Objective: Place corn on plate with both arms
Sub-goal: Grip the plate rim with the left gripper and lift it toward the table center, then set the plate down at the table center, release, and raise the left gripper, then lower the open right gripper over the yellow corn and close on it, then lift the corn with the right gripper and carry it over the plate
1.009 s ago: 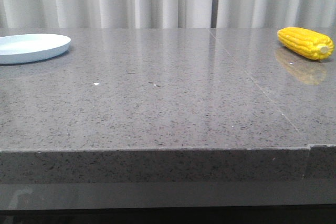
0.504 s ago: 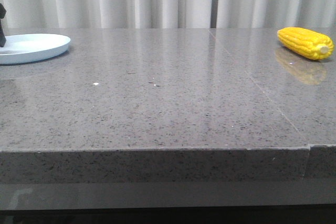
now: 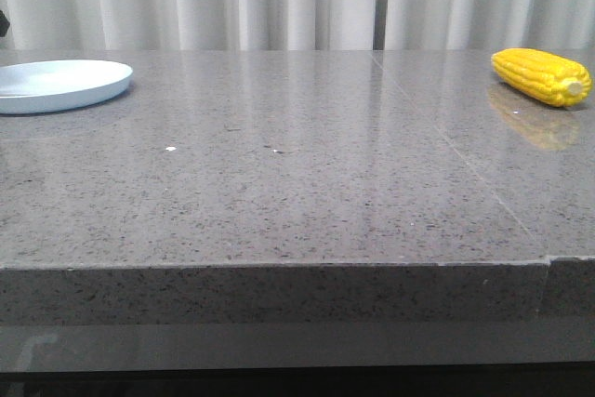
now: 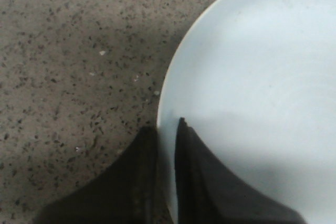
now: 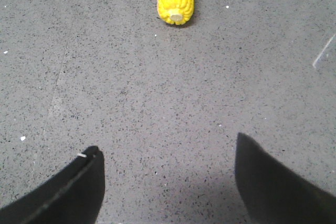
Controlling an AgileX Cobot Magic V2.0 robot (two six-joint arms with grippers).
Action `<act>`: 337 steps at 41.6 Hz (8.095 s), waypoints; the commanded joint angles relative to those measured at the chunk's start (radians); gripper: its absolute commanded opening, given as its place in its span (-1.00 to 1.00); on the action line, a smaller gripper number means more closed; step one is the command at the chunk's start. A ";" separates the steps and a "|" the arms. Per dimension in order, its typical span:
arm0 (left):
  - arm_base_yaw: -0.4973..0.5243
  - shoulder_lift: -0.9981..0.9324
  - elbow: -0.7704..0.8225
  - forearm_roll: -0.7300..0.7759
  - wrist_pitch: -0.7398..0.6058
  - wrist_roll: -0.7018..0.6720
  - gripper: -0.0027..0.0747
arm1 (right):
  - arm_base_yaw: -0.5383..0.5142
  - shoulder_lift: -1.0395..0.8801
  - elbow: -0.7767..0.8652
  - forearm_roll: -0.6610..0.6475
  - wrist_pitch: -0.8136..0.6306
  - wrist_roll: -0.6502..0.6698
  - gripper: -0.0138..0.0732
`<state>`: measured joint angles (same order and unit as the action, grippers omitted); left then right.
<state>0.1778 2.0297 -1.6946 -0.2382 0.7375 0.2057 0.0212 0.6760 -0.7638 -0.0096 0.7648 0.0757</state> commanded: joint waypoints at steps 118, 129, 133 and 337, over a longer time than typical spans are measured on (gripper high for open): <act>-0.785 -0.505 0.028 0.261 0.154 -0.057 0.16 | -0.007 0.006 -0.033 -0.004 -0.065 -0.007 0.58; -0.817 -0.734 0.288 0.356 0.090 -0.185 0.16 | -0.007 0.006 -0.033 -0.004 -0.065 -0.007 0.58; -0.817 -0.819 0.398 0.358 0.053 -0.220 0.16 | -0.007 0.006 -0.033 -0.004 -0.065 -0.007 0.58; -0.817 -1.335 0.856 0.363 -0.014 -0.321 0.16 | 0.561 0.907 -0.491 -0.044 -0.391 0.038 0.78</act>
<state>-0.6330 0.6946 -0.8102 0.1212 0.7994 -0.1046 0.5837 1.6745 -1.2109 -0.0299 0.3962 0.1149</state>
